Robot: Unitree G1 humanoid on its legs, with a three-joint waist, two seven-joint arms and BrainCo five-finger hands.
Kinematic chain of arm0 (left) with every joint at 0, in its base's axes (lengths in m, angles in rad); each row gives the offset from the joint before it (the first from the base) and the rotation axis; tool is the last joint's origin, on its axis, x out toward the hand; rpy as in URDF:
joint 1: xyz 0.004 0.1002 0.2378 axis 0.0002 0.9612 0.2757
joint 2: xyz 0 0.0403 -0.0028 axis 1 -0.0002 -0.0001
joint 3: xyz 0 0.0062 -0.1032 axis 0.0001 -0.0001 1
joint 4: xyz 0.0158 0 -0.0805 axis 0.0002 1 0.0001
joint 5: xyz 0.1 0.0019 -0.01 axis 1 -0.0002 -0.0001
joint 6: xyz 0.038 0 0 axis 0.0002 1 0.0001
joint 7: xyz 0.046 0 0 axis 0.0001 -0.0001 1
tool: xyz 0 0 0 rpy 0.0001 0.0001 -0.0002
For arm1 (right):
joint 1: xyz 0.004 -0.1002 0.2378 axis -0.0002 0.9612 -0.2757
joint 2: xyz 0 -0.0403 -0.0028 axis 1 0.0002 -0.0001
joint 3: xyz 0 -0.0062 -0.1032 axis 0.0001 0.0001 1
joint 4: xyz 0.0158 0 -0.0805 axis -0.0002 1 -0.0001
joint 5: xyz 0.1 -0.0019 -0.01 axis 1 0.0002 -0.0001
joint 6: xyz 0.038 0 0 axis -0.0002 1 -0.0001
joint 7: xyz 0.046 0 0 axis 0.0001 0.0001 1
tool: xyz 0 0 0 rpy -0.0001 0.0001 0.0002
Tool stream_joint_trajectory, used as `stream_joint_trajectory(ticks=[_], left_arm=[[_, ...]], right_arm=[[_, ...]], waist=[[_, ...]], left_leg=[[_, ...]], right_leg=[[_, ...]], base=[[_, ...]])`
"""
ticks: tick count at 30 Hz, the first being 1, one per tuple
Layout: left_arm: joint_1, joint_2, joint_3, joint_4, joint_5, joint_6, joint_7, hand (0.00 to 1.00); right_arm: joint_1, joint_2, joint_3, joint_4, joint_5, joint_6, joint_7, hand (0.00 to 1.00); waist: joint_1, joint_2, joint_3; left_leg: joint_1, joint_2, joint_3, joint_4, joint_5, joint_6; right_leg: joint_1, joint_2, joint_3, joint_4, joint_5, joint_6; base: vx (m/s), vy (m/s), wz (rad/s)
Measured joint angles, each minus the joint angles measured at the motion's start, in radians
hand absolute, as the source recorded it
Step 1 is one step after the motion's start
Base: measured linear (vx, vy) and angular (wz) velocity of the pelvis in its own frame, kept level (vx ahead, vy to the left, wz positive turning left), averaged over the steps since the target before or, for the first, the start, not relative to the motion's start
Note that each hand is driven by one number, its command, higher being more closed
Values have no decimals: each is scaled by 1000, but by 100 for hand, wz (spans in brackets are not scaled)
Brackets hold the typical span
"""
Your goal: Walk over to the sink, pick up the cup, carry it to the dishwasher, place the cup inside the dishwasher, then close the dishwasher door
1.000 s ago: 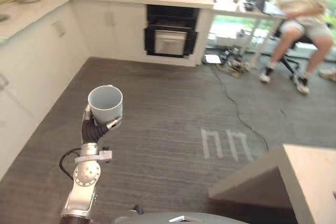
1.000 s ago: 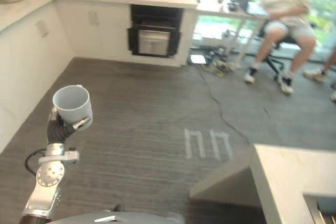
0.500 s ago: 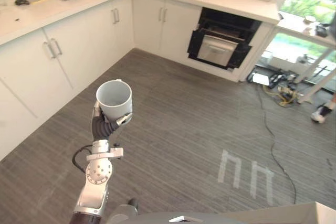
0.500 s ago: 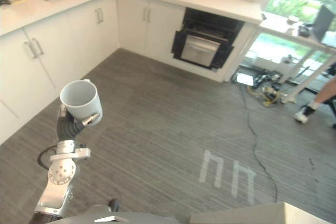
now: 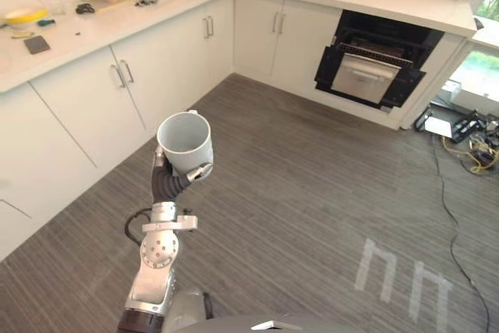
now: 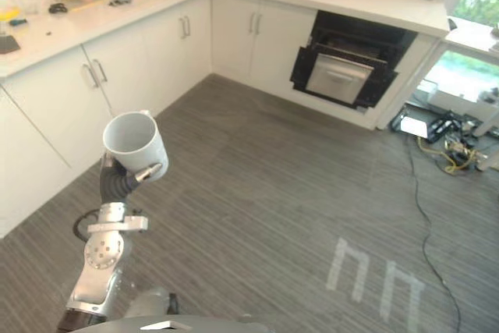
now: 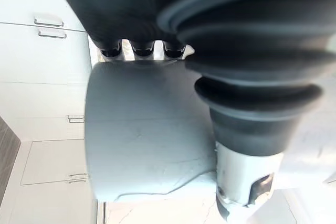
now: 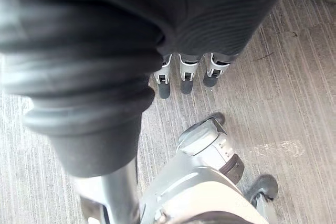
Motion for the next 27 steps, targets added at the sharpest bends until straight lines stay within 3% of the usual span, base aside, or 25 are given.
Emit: stream_joint_trajectory(ticks=[2,3,4,5,7,10,12,13,16,17,23,27], left_arm=[[3,-1,-2,1,0,0,-3,100],[9,-3,-5,-1,0,0,-4,100],[22,-3,2,2,0,1,-4,100],[23,2,2,4,0,2,-5,100],[19,7,7,5,-10,2,-10,100],[29,21,18,5,-38,2,-28,100],[28,32,15,11,-40,2,-47,100],[27,36,14,17,-40,2,-48,100],[27,39,3,54,-43,2,-49,100],[27,51,16,163,-79,2,-2,100],[27,51,16,163,-87,2,-4,100],[27,35,21,163,-178,7,-36,100]], right_arm=[[-12,1,0,-18,1,0,8,0],[-12,-1,-3,-38,4,0,17,0],[-39,0,-18,-35,7,0,33,0],[-54,15,-21,-35,11,0,47,0],[-61,50,-68,-29,19,-1,65,0],[-65,55,-87,-22,22,-6,73,0],[-78,51,-100,5,45,-13,72,0],[-78,51,-100,6,51,-15,72,0],[-77,51,-122,5,59,-46,73,0],[-53,43,-74,4,57,-67,117,0],[-52,42,-77,4,57,-67,120,0],[-51,42,-89,5,58,-67,147,0]], waist=[[1,0,0],[5,6,-4],[11,7,-22],[-6,-5,-28],[-8,-31,-24],[0,-31,-24],[-6,-18,-27],[-8,-25,-31],[-45,6,-33],[-40,15,-48],[-40,17,-47],[-40,16,-47]], left_leg=[[45,29,-41,-178,16,-5],[93,44,-80,-328,126,5],[139,12,-121,-400,126,-69],[140,-6,-111,-421,128,-72],[149,-35,-99,-446,128,-73],[196,-35,-53,-481,129,-75],[246,-36,-14,-551,143,-107],[258,-36,-2,-568,152,-111],[308,-29,37,-678,206,-124],[360,-18,33,-762,227,-136],[360,-17,38,-762,226,-135],[358,-16,40,-762,219,-129]], right_leg=[[-3,-17,33,-8,11,22],[-17,-28,66,-11,11,46],[-37,-43,112,-21,16,69],[-37,-53,133,-46,25,69],[-31,-80,146,-81,60,85],[-28,-86,148,-87,94,93],[-30,-88,156,-104,106,115],[-32,-89,160,-111,113,122],[-43,-72,174,-142,144,97],[-17,-58,93,-260,242,99],[-18,-58,93,-261,241,98],[-18,-57,87,-266,238,92]], base=[[88,197,-57],[90,344,-82],[89,341,-77],[54,250,-45],[31,207,-6],[-25,113,-37],[-101,37,-52],[-175,-9,-50],[-174,-33,-32],[-96,-21,-12],[0,0,0],[0,0,0]])
